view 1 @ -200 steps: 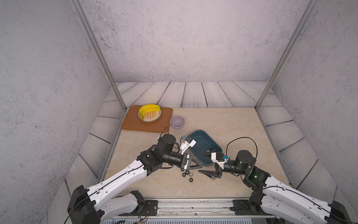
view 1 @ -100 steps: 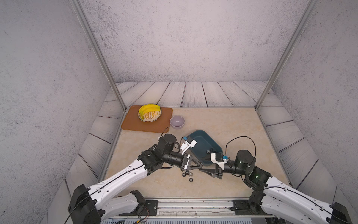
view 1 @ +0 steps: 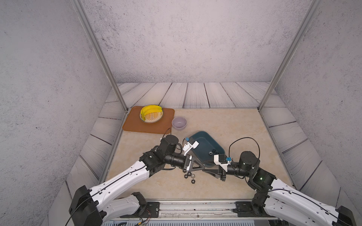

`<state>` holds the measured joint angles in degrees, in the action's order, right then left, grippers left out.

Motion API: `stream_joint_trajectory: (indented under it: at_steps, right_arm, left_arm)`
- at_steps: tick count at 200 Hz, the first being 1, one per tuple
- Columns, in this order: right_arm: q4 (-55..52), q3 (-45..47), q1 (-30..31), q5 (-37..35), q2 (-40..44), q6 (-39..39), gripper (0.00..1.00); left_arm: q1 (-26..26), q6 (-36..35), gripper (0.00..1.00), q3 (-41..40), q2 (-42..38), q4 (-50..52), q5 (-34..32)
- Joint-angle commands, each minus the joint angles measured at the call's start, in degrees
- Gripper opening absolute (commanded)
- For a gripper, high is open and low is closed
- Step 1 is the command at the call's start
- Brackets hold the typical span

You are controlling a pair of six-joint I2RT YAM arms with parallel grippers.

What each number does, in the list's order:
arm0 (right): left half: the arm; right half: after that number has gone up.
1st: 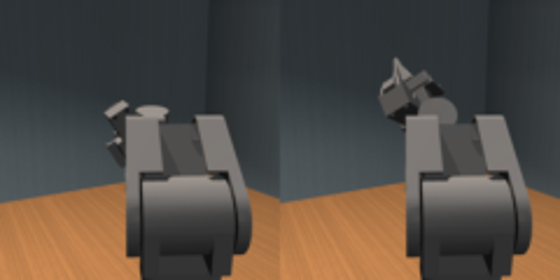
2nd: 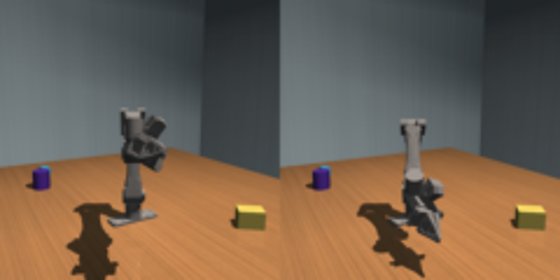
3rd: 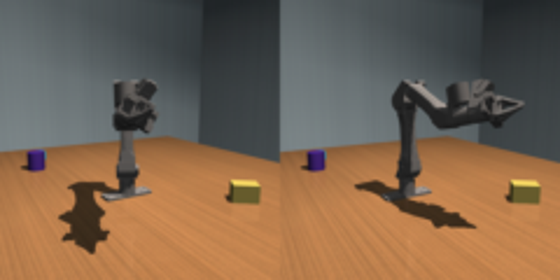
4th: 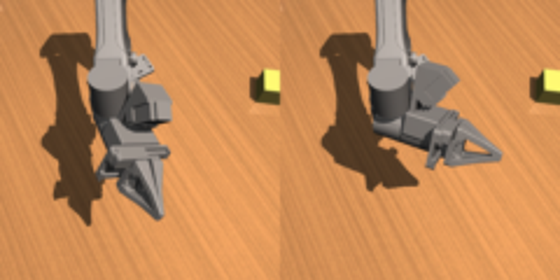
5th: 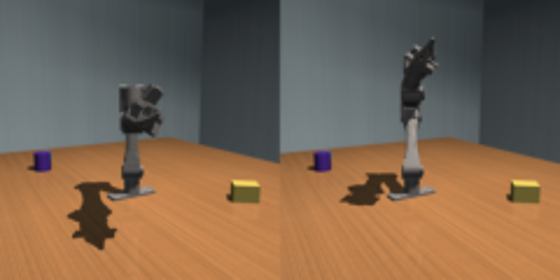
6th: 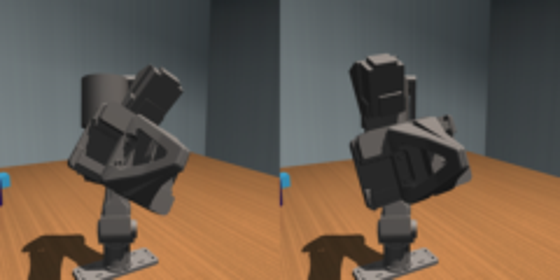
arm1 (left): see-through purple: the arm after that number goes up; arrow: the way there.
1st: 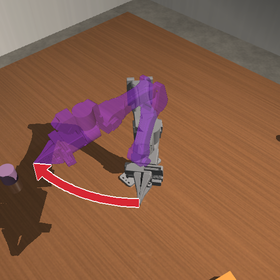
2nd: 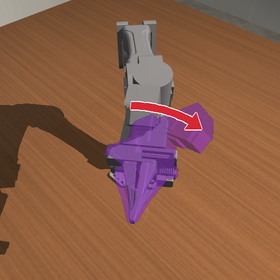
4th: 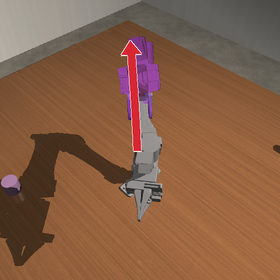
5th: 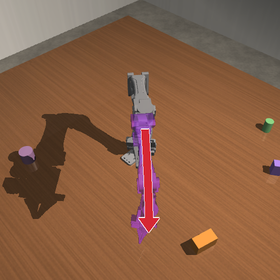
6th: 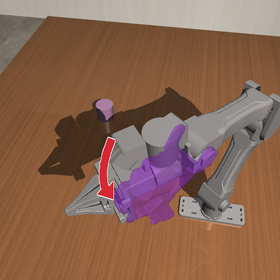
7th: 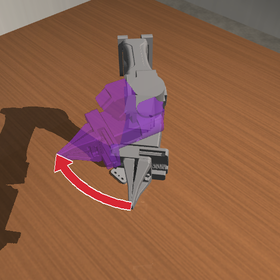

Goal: Put the nuts on the desktop into the storage box
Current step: Pick up the nut from the center of the board, then place the nut in the storage box.

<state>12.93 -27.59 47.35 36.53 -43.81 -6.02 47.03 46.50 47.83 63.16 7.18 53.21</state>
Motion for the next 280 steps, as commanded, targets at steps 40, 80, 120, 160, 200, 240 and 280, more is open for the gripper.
stream_joint_trajectory:
  at_steps: [40,80,120,160,200,240,280]
  right_arm:
    - [0.65,-2.2,0.3,0.82,-0.43,0.79,0.33]
    - [1.39,-2.2,0.32,0.99,-0.7,1.76,0.24]
    - [1.15,-1.95,0.32,0.9,-0.99,3.4,0.17]
    - [-3.96,-2.84,0.35,-2.31,-1.25,6.06,0.18]
    - [-17.33,-9.56,0.3,-8.98,-5.59,9.19,0.18]
    - [-28.77,-16.27,-0.11,-18.81,-12.86,11.99,0.18]
    - [-35.15,-21.12,-1.54,-23.89,-19.42,13.56,0.18]
  left_arm:
    - [0.19,0.72,0.15,0.78,0.86,-3.04,0.83]
    - [0.2,1.47,0.15,0.15,0.66,-4.36,1.13]
    - [0.2,1.92,0.22,-0.25,0.96,-4.79,1.1]
    - [0.0,1.08,0.79,-0.29,0.46,-3.79,0.25]
    - [-2.58,-1.65,0.98,-0.46,-3.37,3.52,-7.29]
    - [-6.62,-5.49,0.98,-0.2,-3.65,17.87,-20.09]
    - [-6.86,-9.32,0.98,1.52,-0.29,26.37,-28.12]
